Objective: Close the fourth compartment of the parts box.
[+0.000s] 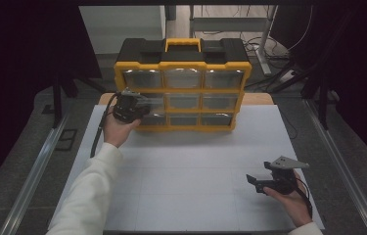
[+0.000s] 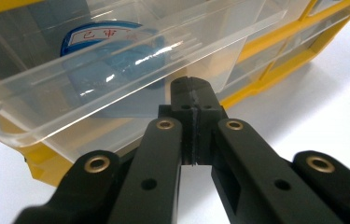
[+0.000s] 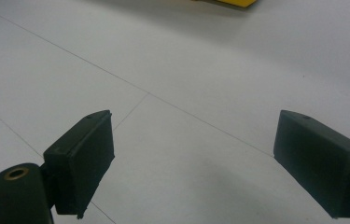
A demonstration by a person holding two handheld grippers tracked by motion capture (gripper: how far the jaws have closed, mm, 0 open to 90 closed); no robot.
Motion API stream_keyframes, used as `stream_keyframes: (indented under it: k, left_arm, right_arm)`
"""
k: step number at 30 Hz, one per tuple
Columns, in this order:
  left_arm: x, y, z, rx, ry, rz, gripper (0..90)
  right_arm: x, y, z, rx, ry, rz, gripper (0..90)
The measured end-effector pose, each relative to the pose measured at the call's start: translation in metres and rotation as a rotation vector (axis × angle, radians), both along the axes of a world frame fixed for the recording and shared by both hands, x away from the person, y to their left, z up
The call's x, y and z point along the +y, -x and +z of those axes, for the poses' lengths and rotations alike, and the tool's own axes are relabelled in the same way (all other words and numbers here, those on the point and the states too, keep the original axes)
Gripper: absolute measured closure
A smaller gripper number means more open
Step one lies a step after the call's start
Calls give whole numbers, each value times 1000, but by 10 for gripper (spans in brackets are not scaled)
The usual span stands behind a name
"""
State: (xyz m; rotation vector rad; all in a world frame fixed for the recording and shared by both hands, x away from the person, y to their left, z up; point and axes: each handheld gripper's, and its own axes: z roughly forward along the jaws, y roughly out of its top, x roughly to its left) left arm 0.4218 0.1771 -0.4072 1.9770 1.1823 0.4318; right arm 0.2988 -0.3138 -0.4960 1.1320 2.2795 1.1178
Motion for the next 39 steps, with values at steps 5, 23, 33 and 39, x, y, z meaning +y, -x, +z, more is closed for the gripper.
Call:
stream_keyframes:
  k: [5,23,33,39]
  left_arm:
    - [1,-3,0,3,6,10,900]
    - [0,-12,-3,-31,8,23,900]
    - [0,-16,-5,-44,-1,32,900]
    - [0,-18,-5,-51,-6,35,900]
  right_arm:
    - [0,0,0,-1,-1,1,125]
    - [0,1,0,-3,1,3,125]
    - [0,1,0,-5,2,4,125]
    - [1,1,0,-3,7,7,125]
